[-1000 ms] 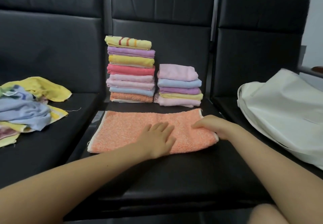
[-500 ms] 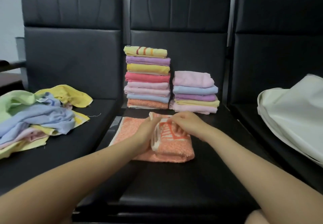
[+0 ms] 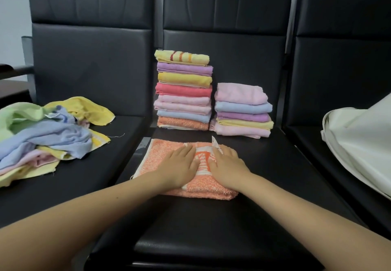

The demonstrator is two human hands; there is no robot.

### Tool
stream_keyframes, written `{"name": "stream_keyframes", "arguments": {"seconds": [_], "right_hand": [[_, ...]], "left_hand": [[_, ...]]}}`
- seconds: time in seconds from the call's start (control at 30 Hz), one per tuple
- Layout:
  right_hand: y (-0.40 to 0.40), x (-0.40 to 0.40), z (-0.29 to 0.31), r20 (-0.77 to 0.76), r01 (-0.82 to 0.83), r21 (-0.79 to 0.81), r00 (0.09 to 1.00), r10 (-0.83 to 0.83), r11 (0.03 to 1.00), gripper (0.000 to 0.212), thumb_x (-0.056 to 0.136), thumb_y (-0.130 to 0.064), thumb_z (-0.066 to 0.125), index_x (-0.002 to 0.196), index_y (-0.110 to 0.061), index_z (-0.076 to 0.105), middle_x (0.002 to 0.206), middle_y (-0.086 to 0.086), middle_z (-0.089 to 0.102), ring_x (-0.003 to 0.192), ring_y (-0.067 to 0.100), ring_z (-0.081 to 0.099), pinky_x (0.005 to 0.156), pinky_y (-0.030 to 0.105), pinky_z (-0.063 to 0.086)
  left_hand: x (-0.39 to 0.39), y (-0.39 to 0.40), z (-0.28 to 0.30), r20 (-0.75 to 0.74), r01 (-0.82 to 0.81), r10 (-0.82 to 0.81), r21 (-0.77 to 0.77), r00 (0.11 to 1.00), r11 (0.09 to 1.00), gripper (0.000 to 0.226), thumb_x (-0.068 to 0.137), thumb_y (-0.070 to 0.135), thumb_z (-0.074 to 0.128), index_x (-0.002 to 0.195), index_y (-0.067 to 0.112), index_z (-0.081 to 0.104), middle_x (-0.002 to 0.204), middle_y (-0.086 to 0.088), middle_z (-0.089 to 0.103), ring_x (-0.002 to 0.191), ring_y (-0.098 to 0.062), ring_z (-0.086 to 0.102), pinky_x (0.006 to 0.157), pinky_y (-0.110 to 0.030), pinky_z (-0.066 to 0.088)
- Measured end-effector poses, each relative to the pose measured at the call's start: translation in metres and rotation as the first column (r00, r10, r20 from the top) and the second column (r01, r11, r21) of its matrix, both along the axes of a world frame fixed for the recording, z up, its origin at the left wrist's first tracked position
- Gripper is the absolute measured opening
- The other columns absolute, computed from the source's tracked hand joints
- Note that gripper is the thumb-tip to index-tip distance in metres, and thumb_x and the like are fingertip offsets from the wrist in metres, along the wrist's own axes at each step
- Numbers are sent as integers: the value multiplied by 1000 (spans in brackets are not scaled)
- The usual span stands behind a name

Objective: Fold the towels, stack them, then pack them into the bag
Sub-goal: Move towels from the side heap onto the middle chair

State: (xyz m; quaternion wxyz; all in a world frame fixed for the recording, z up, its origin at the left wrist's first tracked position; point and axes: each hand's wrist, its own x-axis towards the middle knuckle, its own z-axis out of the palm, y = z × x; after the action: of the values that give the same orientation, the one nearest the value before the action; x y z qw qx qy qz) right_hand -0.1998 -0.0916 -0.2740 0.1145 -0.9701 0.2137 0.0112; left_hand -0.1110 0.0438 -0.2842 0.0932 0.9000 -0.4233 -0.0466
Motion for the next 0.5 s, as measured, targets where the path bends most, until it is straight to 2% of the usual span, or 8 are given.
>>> {"name": "stream_keyframes", "arguments": {"seconds": [0.07, 0.13, 0.2, 0.27, 0.33, 0.4, 0.43, 0.5], "right_hand": [[-1, 1, -1, 22, -6, 10, 1000, 6, 1000, 57, 104, -39, 25, 155, -17, 15, 163, 6, 8, 149, 26, 7, 117, 45, 21], [-1, 0, 0, 110, -3, 73, 994, -5, 997, 53, 102, -38, 33, 150, -15, 27, 158, 7, 21, 145, 24, 18, 114, 42, 26], [-1, -4, 0, 267, 30, 212, 960, -88, 977, 42, 98, -34, 45, 136, -15, 41, 144, 5, 35, 135, 22, 32, 107, 37, 34], [-2, -9, 4, 357, 116, 336, 903, -240, 935, 40, 95, -32, 51, 130, -14, 43, 137, 7, 39, 125, 23, 42, 99, 36, 40], [-4, -12, 11, 308, 231, 428, 872, -381, 874, 51, 94, -37, 51, 136, -12, 39, 137, 11, 42, 120, 28, 49, 95, 38, 44], [-2, -15, 21, 159, 319, 475, 886, -436, 820, 63, 92, -48, 53, 139, -8, 40, 136, 11, 49, 116, 28, 55, 91, 36, 48], [0, -16, 26, 86, 337, 503, 897, -434, 796, 66, 90, -52, 55, 138, -7, 42, 134, 10, 53, 114, 26, 56, 89, 35, 48], [6, -18, 35, -10, 343, 569, 912, -410, 747, 67, 87, -49, 63, 137, -9, 44, 133, 10, 54, 114, 25, 57, 88, 33, 48]], "left_hand": [[-1, -1, 0, 18, -9, 9, -2, 1000, 1000, 55, 106, 38, 17, 155, 15, 10, 163, -1, 6, 150, -16, 3, 122, -35, 4], [1, -2, 0, 17, -10, 11, -11, 1000, 1000, 55, 106, 37, 18, 155, 15, 12, 163, -1, 8, 150, -16, 6, 121, -35, 6], [0, 0, 0, 17, -3, 5, -68, 1000, 998, 54, 106, 37, 21, 154, 14, 18, 162, -3, 15, 149, -17, 12, 121, -34, 9], [-2, 5, 2, 31, 9, -4, -150, 1000, 989, 52, 105, 36, 26, 151, 12, 28, 158, -6, 27, 145, -20, 23, 120, -34, 16], [-3, 8, 4, 26, -1, 8, -243, 1000, 970, 47, 104, 34, 32, 143, 11, 42, 148, -7, 43, 134, -22, 39, 113, -35, 29], [-4, 10, 6, -18, -48, 45, -314, 999, 948, 37, 103, 32, 36, 125, 10, 55, 129, -9, 56, 113, -21, 51, 97, -32, 40], [-5, 10, 6, -44, -71, 59, -326, 997, 943, 34, 103, 32, 36, 117, 11, 58, 122, -9, 59, 105, -20, 53, 90, -31, 41], [-8, 10, 6, -53, -57, 43, -307, 998, 950, 37, 103, 33, 35, 120, 10, 57, 123, -10, 59, 107, -22, 54, 93, -32, 41]]}}
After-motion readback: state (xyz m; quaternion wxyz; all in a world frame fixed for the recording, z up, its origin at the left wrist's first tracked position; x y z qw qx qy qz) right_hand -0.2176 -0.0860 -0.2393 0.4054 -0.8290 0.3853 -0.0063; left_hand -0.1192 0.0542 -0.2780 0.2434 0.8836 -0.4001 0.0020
